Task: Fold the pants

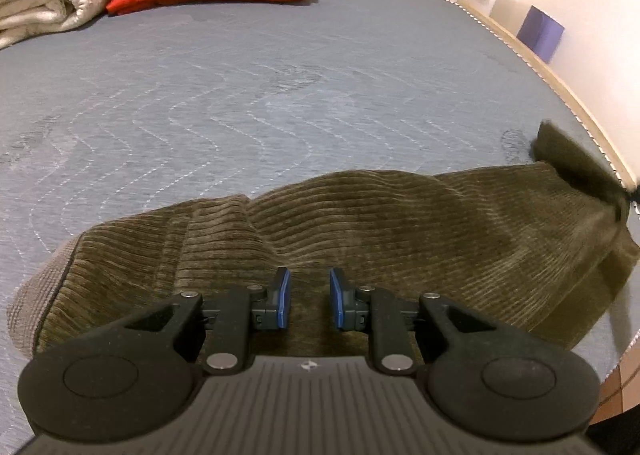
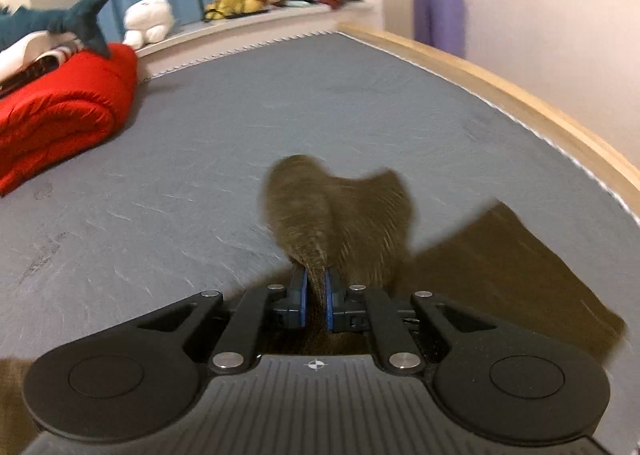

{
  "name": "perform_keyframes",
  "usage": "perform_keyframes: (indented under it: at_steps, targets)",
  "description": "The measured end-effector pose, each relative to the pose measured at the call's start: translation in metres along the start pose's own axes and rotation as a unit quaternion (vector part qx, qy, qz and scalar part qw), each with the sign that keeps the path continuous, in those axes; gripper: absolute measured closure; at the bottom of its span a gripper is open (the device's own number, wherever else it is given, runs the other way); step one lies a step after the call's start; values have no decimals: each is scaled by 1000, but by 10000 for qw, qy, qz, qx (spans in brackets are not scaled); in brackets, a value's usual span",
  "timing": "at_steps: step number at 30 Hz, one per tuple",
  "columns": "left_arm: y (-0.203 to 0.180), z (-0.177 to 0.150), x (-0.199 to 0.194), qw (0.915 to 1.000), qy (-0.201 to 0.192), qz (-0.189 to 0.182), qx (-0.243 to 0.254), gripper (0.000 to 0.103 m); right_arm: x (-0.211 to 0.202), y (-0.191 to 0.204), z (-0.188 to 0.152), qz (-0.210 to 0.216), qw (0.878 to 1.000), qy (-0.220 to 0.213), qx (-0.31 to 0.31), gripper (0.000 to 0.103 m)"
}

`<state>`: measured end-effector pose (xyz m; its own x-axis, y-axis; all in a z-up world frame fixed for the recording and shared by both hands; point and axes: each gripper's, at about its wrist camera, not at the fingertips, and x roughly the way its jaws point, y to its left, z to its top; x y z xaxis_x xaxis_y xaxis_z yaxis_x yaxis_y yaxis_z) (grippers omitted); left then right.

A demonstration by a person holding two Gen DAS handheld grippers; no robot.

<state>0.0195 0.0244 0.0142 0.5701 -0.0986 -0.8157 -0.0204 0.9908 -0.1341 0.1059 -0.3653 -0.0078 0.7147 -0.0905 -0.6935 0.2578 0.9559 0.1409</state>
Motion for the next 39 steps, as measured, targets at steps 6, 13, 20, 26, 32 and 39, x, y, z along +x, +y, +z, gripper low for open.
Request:
perform_keyframes:
  at_steps: [6, 13, 20, 26, 32, 39]
  targets:
    - [-18, 1, -1, 9998, -18, -154, 128, 80, 1, -76, -41, -571, 9905, 1006, 738, 92]
    - [-22, 0, 10, 9998, 74, -76, 177, 80, -10, -56, -14, -165, 9987, -478, 19, 55]
    - [-9, 1, 22, 9998, 159, 82, 82, 80, 52, 35, -8, 131, 9836, -533, -1717, 27]
    - [-4, 5, 25, 9998, 187, 54, 7, 80, 90, 66, -24, -746, 9575, -205, -2779, 75]
    - [-20, 7, 22, 9996, 176, -208, 126, 80, 17, -23, 9, -566, 9876, -1357, -550, 95]
    - [-46, -2, 18, 9967, 255, -585, 509, 80, 4, -171, -24, -709, 9678, -729, 2302, 62]
